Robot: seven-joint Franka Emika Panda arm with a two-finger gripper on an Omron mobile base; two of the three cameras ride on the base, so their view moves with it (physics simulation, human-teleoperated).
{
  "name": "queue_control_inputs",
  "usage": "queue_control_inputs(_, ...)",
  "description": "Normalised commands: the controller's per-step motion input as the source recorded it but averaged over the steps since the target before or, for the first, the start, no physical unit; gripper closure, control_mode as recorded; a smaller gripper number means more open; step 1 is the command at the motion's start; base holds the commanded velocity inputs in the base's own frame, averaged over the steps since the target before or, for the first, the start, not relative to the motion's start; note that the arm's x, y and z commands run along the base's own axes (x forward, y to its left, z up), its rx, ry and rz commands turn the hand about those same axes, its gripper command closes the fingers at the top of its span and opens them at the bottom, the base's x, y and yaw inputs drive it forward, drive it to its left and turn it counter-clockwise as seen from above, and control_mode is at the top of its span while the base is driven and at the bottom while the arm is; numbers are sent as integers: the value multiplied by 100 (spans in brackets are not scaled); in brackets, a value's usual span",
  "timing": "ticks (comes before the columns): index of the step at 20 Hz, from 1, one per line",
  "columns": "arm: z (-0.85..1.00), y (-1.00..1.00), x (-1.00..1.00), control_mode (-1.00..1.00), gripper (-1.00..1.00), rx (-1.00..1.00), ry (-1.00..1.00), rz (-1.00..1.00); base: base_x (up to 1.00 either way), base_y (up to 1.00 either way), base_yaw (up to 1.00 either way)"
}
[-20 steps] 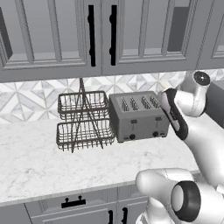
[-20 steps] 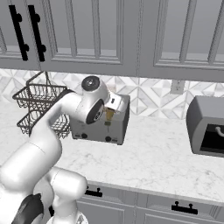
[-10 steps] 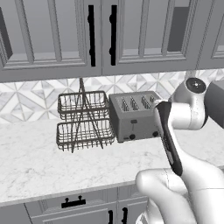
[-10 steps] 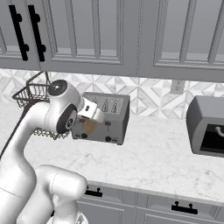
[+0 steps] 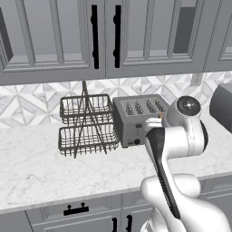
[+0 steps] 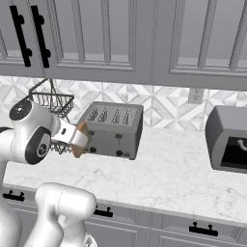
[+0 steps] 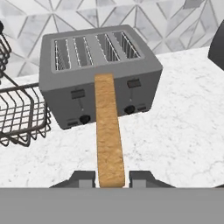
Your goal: Start the toaster. Once the lever pops up, take the bread to the plate on the dining counter.
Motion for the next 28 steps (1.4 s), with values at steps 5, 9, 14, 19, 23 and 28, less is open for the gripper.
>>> queue_control_inputs(5,-13,0,-31,-100,100,2,0,0,0,0,0)
queue_control_inputs(9,-3,0,-13,-100,100,0,0,0,0,0,0)
queue_control_inputs(14,0,0,0,100,100,0,0,0,-2,0,0)
queue_control_inputs(19,0,0,0,100,100,0,0,0,-48,1,-33)
queue_control_inputs(23,0,0,0,100,100,0,0,0,-38,-14,-78)
queue_control_inputs(28,0,0,0,100,100,0,0,0,-8,-35,-81)
